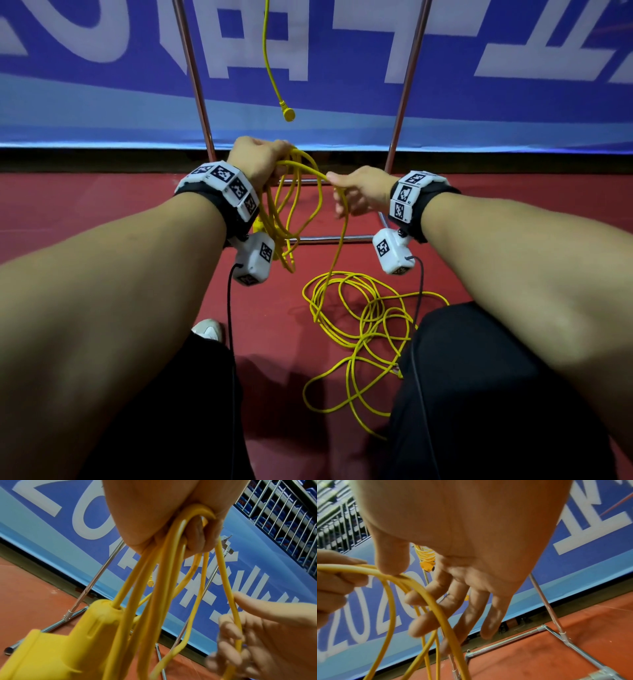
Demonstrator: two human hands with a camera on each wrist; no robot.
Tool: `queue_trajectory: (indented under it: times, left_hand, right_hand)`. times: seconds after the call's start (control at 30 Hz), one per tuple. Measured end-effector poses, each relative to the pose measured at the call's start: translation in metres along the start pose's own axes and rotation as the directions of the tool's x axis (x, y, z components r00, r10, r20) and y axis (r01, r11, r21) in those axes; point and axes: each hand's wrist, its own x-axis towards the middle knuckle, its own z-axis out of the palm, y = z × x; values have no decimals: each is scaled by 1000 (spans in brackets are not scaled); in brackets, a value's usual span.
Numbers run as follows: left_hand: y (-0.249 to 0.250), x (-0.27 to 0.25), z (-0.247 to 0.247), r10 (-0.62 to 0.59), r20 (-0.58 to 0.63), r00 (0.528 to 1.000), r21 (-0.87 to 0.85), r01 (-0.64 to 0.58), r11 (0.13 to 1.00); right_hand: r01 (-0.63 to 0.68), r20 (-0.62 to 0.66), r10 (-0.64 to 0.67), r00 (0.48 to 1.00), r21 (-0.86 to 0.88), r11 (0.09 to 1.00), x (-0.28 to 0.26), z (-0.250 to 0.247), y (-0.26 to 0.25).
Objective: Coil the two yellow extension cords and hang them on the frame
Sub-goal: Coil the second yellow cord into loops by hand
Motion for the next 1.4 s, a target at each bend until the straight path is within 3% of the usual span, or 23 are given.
queue_trajectory:
  times: [0.1, 0.27, 0.33, 0.57, 0.7, 0.93, 1.1, 1.2, 1.4]
  left_hand:
    - [-1, 1, -1, -4, 11, 1000, 22, 4, 1000]
    - [-3, -7, -1, -31, 194, 981, 85, 15, 996]
    - [-3, -10, 2, -54, 231, 971, 81, 36, 996]
    - [-4, -10, 7, -107, 246, 963, 161, 68, 985]
    - [-2, -12, 6, -91, 236, 968, 134, 60, 989]
    - [-4, -4, 9, -20, 102, 995, 105, 10, 994]
    - [-2, -1, 4, 2, 39, 999, 50, -4, 999]
    - [-3, -1, 1, 5, 44, 999, 29, -6, 1000]
    - [-5, -2, -7, 10, 120, 993, 180, -32, 983]
  right_hand:
    - [15, -94, -7, 996, 90, 996, -2, -6, -1]
    - [275, -295, -260, 920, 9, 961, 4, -13, -8]
    - [322, -303, -315, 899, -28, 946, 5, -10, -13]
    - [311, -198, -367, 909, -265, 913, 4, 16, -30]
    - [312, -128, -346, 930, -228, 923, 3, 25, -33]
    - [295, -22, -302, 953, -161, 942, -3, 22, -30]
    - [143, 109, -119, 987, -248, 958, 2, 18, -12]
    - [97, 86, -79, 993, -221, 970, 2, 11, -3]
    - [150, -184, -160, 970, -68, 986, 2, -7, -13]
